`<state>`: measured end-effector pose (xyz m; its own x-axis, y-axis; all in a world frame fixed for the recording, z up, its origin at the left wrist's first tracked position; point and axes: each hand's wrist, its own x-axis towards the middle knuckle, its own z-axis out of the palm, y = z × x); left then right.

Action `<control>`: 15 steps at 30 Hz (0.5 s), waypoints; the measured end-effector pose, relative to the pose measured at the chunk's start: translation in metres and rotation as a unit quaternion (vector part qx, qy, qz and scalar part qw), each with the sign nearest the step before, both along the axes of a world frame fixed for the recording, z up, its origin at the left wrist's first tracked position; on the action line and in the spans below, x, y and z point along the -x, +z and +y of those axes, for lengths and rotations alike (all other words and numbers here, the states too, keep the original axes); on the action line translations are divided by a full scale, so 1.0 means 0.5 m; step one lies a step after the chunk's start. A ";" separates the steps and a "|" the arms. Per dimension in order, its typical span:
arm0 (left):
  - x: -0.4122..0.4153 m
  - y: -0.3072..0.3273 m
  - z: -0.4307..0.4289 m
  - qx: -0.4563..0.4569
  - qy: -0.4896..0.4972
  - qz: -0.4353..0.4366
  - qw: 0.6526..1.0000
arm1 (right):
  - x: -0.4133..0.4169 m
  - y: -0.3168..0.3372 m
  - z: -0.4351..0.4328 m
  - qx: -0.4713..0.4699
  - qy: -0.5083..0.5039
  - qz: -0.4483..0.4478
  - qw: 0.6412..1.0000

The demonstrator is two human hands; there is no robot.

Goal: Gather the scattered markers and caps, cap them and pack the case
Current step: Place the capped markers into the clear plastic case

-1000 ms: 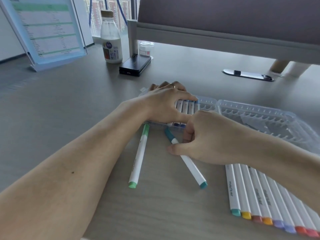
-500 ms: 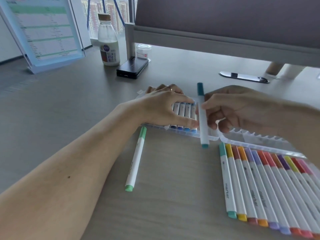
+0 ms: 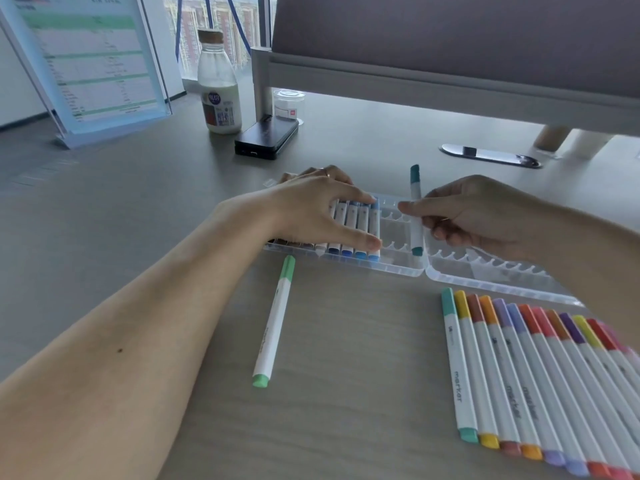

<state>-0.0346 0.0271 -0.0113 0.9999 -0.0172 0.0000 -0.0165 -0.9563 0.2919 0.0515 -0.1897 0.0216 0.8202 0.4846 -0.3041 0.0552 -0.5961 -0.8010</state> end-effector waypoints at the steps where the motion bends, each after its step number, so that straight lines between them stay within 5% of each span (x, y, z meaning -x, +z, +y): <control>1: -0.001 -0.001 0.000 0.003 0.001 -0.004 1.000 | 0.000 -0.003 0.006 0.027 -0.001 -0.025 0.999; 7: -0.007 -0.003 -0.017 0.071 -0.001 -0.055 0.996 | 0.013 -0.014 0.042 0.083 0.002 -0.115 0.990; 15: -0.015 -0.016 -0.036 0.053 -0.029 -0.043 0.997 | 0.014 -0.025 0.062 0.150 0.020 -0.221 0.963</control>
<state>-0.0272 0.0091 -0.0194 0.9934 -0.0711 0.0898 -0.1005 -0.9171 0.3859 0.0446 -0.1587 0.0093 0.8842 0.4630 -0.0612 0.3790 -0.7879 -0.4854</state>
